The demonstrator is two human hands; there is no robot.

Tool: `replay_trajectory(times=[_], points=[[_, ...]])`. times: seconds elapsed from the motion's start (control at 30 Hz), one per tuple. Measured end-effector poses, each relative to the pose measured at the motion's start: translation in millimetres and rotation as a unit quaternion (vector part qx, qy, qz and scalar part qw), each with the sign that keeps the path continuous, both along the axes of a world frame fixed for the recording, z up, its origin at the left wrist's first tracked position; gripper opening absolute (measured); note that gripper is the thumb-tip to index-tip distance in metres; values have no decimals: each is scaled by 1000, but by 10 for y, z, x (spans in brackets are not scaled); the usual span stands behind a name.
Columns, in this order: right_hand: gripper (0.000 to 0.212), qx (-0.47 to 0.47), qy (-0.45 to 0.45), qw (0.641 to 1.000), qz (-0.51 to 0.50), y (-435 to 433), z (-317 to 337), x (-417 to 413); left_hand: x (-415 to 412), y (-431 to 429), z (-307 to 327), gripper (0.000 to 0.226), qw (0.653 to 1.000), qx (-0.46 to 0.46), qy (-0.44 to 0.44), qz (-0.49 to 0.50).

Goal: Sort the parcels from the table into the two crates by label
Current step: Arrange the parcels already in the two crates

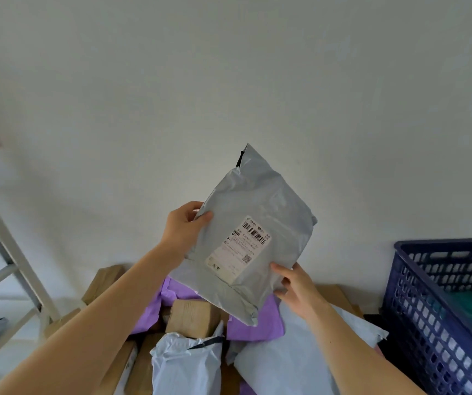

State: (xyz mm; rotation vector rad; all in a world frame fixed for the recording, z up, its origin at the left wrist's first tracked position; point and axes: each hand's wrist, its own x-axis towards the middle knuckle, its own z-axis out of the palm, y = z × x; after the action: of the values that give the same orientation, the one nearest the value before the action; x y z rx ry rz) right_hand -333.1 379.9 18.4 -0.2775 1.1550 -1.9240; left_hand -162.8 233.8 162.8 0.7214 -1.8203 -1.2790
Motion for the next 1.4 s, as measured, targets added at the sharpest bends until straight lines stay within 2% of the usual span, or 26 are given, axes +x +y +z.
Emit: replay_trajectory(times=[0.1,0.23,0.4,0.53,0.67,1.03,1.4], points=[[56,-13,5,1000,-14,16,40,-44,51,30,-3,27,1000,6,10,9],[61,-1,29,1000,-12,68,116,-122,121,52,-51,30,999,-8,-26,17],[63,53,117,992,10,145,164,-292,214,5,-175,29,995,-9,-86,58],[69,110,213,971,7,232,218,-327,319,0,-307,31,991,4,-119,63],[68,112,248,962,-10,355,305,-239,426,21,-397,35,986,-18,-159,48],[74,125,308,940,-70,644,580,315,892,171,-373,39,987,-37,-158,22],[72,157,342,922,-85,1084,563,1308,1684,402,-626,39,980,-61,-189,12]])
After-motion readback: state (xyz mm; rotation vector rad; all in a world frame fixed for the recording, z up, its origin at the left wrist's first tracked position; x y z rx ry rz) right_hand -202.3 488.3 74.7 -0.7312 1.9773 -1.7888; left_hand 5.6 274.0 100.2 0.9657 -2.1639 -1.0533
